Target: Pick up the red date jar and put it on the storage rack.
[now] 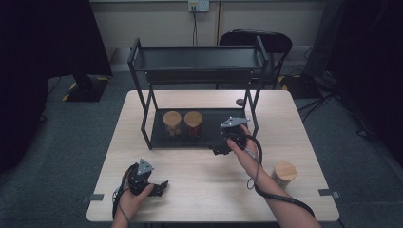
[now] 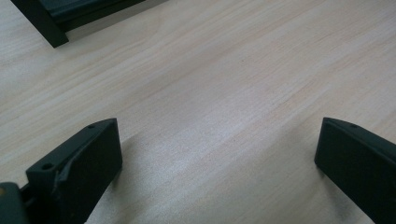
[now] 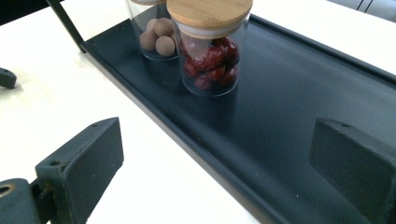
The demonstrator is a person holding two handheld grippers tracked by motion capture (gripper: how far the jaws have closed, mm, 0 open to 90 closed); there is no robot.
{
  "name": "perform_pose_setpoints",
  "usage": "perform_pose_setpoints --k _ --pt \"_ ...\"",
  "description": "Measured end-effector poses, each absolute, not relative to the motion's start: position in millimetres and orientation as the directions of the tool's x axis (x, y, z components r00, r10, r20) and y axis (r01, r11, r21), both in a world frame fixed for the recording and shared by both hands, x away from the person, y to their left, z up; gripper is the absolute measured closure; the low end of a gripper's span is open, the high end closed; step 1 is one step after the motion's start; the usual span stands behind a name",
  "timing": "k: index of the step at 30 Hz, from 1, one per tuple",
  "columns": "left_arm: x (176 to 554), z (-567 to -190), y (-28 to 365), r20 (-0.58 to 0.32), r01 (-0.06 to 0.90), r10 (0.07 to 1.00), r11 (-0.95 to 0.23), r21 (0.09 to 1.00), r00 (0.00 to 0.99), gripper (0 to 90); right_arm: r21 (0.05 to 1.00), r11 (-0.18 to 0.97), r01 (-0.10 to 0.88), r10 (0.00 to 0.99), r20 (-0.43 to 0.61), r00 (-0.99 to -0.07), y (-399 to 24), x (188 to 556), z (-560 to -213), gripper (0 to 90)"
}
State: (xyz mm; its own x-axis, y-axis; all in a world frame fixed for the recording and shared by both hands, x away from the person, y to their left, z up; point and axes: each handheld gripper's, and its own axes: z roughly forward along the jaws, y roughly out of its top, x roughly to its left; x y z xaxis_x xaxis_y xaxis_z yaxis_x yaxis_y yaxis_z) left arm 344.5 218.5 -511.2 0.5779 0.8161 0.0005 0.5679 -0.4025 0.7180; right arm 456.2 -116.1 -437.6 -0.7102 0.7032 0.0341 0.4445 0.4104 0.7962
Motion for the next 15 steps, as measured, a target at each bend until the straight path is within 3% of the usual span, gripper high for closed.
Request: perform_pose_setpoints --k 15 --pt "344.5 -511.2 218.5 0.001 0.568 0.816 -0.403 0.718 0.578 0.3 0.788 0.428 0.442 0.686 0.035 -0.727 -128.1 440.6 -434.6 2.5"
